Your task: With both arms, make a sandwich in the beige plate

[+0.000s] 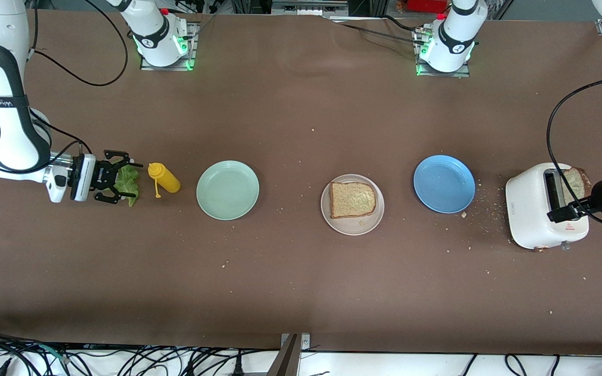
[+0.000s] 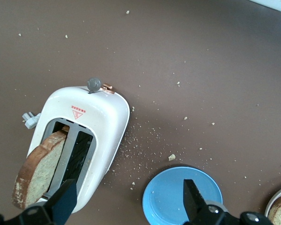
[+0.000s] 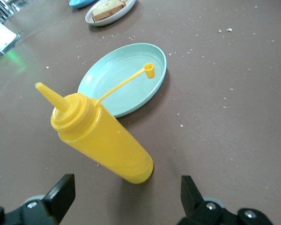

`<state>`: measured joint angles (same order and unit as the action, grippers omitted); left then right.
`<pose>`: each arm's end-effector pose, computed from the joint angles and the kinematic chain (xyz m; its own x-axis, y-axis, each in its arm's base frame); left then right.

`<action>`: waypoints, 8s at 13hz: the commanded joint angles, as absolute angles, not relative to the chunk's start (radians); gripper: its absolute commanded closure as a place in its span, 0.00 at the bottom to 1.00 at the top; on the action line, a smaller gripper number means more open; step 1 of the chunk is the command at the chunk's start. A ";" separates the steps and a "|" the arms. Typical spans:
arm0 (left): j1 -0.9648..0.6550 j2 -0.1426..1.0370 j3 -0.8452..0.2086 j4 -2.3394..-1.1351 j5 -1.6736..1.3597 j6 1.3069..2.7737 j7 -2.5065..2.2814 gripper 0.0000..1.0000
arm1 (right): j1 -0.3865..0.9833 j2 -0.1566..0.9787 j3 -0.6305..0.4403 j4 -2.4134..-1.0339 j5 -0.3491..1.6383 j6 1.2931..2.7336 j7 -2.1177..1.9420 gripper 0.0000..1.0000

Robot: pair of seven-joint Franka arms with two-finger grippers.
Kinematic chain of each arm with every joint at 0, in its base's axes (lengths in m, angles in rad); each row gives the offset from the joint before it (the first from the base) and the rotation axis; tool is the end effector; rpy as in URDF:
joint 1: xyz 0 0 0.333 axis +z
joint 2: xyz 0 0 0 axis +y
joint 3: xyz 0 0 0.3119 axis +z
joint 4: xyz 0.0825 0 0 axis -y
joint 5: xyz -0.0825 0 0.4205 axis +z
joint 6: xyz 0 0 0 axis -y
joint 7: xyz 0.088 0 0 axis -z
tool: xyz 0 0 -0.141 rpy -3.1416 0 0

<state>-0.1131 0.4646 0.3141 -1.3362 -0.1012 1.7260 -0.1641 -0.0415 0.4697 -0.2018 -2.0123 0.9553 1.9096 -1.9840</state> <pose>0.7114 0.0958 0.4243 0.9360 0.3490 -0.0458 0.3469 -0.9367 -0.0480 0.5724 -0.0590 0.1504 0.4390 0.6183 0.6519 0.8965 -0.2534 -0.3633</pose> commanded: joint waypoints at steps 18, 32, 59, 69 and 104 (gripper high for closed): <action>-0.118 0.456 0.310 -1.338 -0.063 1.721 -0.172 0.00 | -0.054 0.612 -0.187 -2.060 1.250 1.844 -2.348 0.00; -0.121 0.457 0.310 -1.338 -0.063 1.721 -0.173 0.00 | 0.015 0.586 -0.195 -1.971 1.212 1.910 -2.297 1.00; -0.120 0.457 0.310 -1.342 -0.063 1.721 -0.172 0.00 | 0.871 0.693 -0.195 -1.306 -0.383 1.979 -0.568 1.00; -0.120 0.457 0.310 -1.341 -0.063 1.721 -0.173 0.00 | 1.136 0.958 -0.276 -1.154 -0.684 1.878 -0.256 1.00; -0.123 0.459 0.310 -1.342 -0.063 1.721 -0.173 0.00 | 0.279 0.614 -0.344 -1.403 0.824 1.710 -1.635 1.00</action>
<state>-0.1180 0.4664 0.3113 -1.3375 -0.1011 1.7252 -0.1649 0.2897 0.6850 -0.3632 -1.2900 0.7709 1.7071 -1.5456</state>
